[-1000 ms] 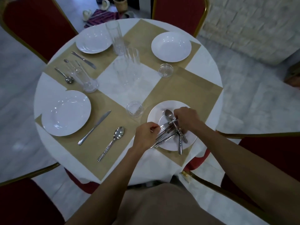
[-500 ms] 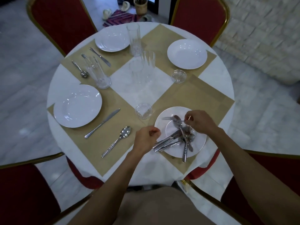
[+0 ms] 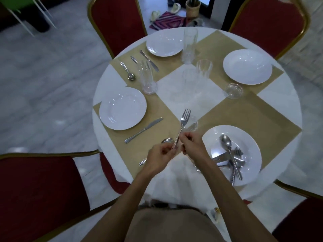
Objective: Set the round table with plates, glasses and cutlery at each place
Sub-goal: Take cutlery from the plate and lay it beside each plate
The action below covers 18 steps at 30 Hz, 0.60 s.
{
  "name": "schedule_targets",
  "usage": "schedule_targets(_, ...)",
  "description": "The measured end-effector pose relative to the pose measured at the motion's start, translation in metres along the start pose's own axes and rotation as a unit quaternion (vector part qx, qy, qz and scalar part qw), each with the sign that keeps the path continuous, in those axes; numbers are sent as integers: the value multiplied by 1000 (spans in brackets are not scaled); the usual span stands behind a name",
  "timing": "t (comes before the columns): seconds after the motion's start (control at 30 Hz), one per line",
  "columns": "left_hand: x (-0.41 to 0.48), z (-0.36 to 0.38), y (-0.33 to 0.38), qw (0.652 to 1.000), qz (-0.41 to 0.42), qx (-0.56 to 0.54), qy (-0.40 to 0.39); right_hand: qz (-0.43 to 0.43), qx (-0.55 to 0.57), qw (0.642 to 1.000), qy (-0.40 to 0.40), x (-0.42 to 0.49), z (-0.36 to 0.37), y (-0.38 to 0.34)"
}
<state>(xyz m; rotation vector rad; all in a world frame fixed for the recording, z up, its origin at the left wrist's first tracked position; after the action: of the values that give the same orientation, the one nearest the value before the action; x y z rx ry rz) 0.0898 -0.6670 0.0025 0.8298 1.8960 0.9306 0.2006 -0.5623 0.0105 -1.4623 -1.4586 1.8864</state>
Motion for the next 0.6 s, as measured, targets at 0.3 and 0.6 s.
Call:
schedule_targets(0.3,-3,-84,-61,996,-36,79,4,74,-60,995,-7,35,81,18)
schedule_targets(0.6,7,-112,-101,982,-45,112,146,203,7,979,26,54,129,41)
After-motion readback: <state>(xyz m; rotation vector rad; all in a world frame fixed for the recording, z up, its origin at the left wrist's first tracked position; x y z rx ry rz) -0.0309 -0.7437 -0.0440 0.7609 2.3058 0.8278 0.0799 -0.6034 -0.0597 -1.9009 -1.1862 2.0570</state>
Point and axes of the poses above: each hand's wrist, its own x-axis towards the middle knuckle, its own z-axis out of the palm, y = z × x, the point moved 3 cm from there along x, towards the middle knuckle
